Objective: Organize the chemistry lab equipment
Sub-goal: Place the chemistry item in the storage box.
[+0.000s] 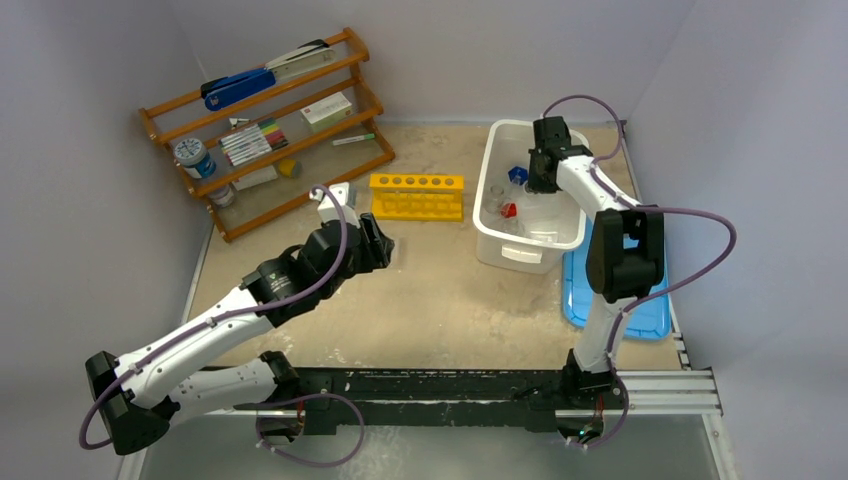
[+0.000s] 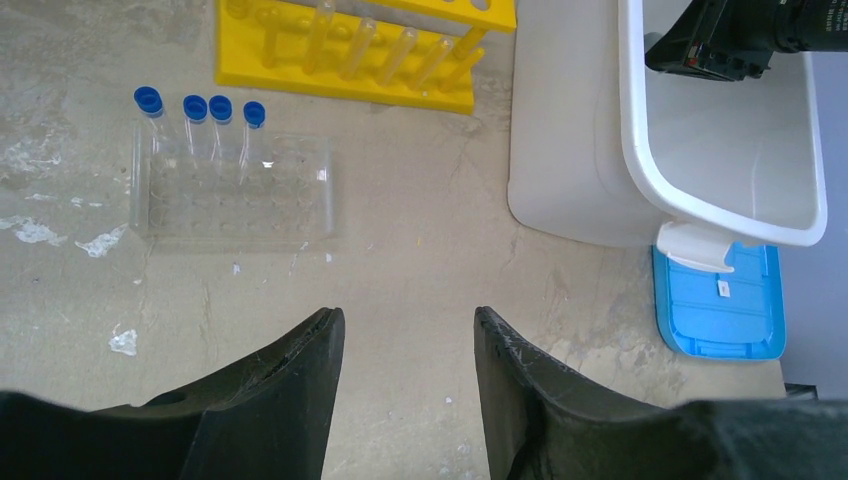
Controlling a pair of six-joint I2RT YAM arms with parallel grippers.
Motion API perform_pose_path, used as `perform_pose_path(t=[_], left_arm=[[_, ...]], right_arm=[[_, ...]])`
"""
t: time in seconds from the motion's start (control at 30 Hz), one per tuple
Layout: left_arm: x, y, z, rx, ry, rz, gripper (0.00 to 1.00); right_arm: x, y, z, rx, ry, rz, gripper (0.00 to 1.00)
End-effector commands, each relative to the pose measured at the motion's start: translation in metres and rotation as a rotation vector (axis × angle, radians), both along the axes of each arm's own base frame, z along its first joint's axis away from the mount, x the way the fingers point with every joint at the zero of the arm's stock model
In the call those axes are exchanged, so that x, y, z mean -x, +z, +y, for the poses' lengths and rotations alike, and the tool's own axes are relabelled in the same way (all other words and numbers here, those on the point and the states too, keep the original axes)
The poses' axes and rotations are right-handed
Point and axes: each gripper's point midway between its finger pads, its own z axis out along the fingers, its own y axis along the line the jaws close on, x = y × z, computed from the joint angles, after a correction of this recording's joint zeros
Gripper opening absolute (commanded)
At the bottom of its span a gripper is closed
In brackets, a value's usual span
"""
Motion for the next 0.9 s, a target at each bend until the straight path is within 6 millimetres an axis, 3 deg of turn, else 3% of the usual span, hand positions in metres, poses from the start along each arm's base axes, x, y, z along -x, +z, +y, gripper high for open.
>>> perform_pose_path(t=[0.0, 0.13, 0.23, 0.37, 0.5, 0.53, 0.63, 0.87], left_arm=[[-0.003, 0.007, 0.004, 0.002, 0.016, -0.027, 0.50], [-0.004, 0.007, -0.002, 0.004, -0.002, -0.032, 0.51], [-0.006, 0.008, -0.009, 0.002, -0.033, -0.044, 0.59], [-0.012, 0.007, -0.019, 0.031, -0.038, -0.082, 0.62], [-0.006, 0.003, -0.055, 0.036, -0.093, -0.108, 0.62], [0.000, 0.004, -0.068, 0.018, -0.115, -0.124, 0.62], [0.018, -0.002, -0.116, -0.021, -0.198, -0.140, 0.62], [0.035, -0.031, -0.216, 0.032, -0.327, -0.103, 0.58]], right_arm=[[0.003, 0.013, -0.006, 0.031, -0.003, -0.007, 0.26], [0.002, 0.038, -0.007, 0.025, -0.009, -0.065, 0.48], [0.002, 0.074, -0.008, 0.018, -0.021, -0.153, 0.54], [0.007, 0.157, -0.018, 0.014, -0.068, -0.431, 0.53], [0.043, 0.228, -0.021, -0.037, -0.073, -0.656, 0.52], [0.057, 0.248, -0.030, -0.022, -0.108, -0.713, 0.52], [0.088, 0.265, -0.047, 0.013, -0.177, -0.767, 0.52], [0.146, 0.273, -0.070, 0.030, -0.286, -0.794, 0.53]])
